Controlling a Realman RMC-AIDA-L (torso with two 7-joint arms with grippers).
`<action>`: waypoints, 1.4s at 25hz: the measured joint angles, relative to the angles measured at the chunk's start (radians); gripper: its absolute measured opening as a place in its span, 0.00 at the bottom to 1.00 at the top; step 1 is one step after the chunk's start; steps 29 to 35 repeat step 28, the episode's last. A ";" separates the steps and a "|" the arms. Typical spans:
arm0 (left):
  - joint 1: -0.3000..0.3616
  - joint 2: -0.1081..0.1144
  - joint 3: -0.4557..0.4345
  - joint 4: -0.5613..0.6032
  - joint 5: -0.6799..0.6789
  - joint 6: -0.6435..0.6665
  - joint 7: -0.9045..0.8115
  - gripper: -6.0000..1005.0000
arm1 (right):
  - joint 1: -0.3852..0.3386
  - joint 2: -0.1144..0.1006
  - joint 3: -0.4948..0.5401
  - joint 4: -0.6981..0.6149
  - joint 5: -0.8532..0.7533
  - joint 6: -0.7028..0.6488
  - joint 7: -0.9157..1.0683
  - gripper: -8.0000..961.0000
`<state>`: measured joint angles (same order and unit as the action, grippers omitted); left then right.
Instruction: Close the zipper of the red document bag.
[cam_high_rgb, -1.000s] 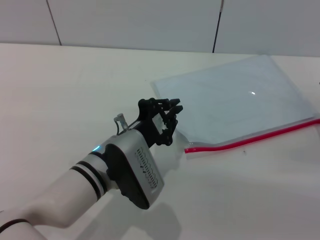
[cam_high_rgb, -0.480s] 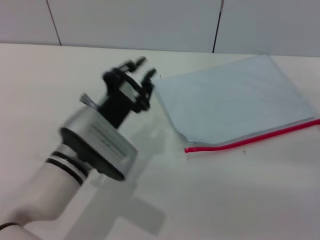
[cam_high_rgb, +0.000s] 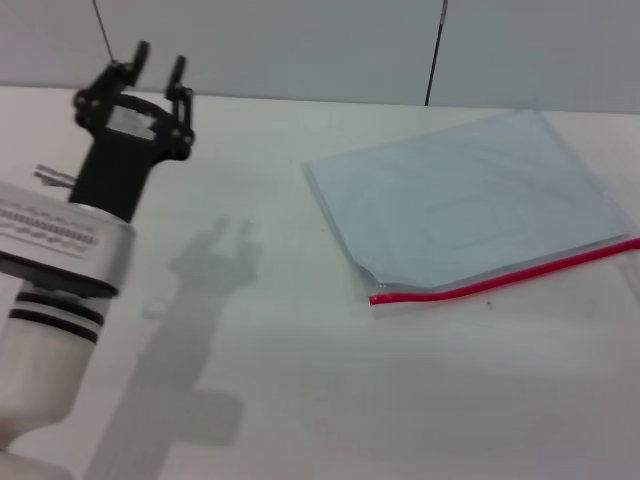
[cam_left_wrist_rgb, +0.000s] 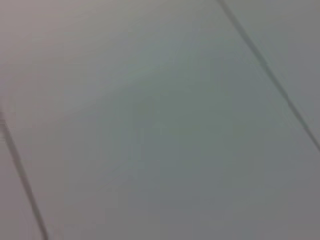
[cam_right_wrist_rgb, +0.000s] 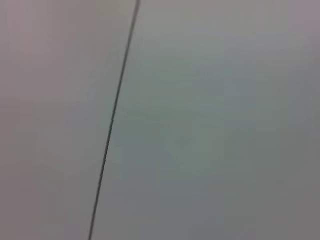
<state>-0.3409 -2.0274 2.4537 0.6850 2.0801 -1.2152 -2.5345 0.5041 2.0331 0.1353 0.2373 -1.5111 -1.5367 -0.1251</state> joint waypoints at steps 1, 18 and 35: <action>-0.003 0.001 -0.002 -0.015 -0.012 -0.011 -0.045 0.33 | 0.001 -0.002 -0.003 -0.012 -0.003 0.000 0.061 0.93; -0.033 0.007 -0.006 -0.134 -0.048 -0.146 -0.391 0.49 | -0.003 -0.001 -0.039 -0.059 -0.016 -0.112 0.219 0.93; -0.035 0.002 -0.005 -0.140 -0.048 -0.160 -0.385 0.63 | -0.008 0.000 -0.040 -0.056 -0.012 -0.150 0.221 0.93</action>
